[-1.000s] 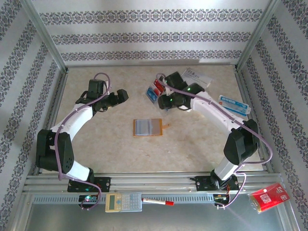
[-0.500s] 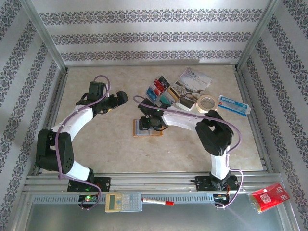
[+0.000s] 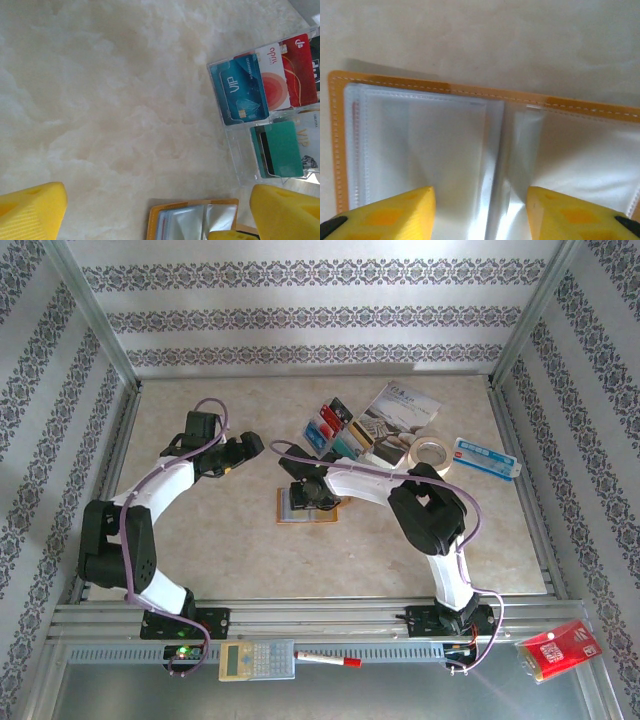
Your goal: Take the credit cards out of the card holder
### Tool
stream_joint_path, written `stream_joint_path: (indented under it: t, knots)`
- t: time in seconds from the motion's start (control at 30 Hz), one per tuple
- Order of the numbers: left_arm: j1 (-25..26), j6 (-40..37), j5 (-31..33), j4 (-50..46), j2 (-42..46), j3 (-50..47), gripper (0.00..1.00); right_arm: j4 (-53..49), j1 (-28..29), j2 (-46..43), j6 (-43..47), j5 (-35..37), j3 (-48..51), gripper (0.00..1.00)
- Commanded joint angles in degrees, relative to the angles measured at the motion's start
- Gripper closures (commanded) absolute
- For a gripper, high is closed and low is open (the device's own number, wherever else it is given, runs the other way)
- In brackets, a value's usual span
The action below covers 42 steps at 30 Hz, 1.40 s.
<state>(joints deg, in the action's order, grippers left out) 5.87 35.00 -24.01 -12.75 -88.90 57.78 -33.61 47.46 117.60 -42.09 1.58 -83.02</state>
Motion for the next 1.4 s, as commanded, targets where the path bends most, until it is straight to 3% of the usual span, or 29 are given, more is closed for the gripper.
stream_joint_path:
  t: [0.0,0.13,0.3,0.4,0.7,0.97,1.07,1.37]
  knots:
    - [-0.77,0.67,-1.84,1.33,-0.82,1.15,0.07,-1.42,-0.56,0.99,-0.52,0.84,1.04,0.52]
    - [-0.71,2.94,-3.91,1.65,-2.26,-0.65,0.12,0.36,-1.47,0.99,-1.29,-0.91,3.1,0.59]
    - [-0.26,7.9,-12.48,4.45,-6.21,-4.44,0.33,1.29,-1.92,1.04,-1.35,-1.45,4.77,0.68]
    - [1.49,8.76,-15.27,4.42,-6.68,-6.16,0.4,2.1,-2.33,0.68,-1.31,-1.58,6.22,0.72]
    - [8.18,6.23,-16.07,-4.5,-5.43,-6.52,0.61,4.42,-3.21,-0.44,-1.42,-2.29,9.1,0.74]
    - [12.25,6.51,-17.78,-6.26,-4.25,-7.58,0.72,6.11,-3.26,-0.61,-1.51,-3.78,9.72,0.74]
    - [13.29,8.25,-18.75,-2.45,-3.18,-9.39,0.75,7.22,-3.33,-0.88,-1.75,-4.26,10.24,0.74]
    - [14.27,10.12,-24.08,6.51,-7.25,-9.56,0.75,10.32,-3.36,-2.1,-1.88,-5.94,11.38,0.75]
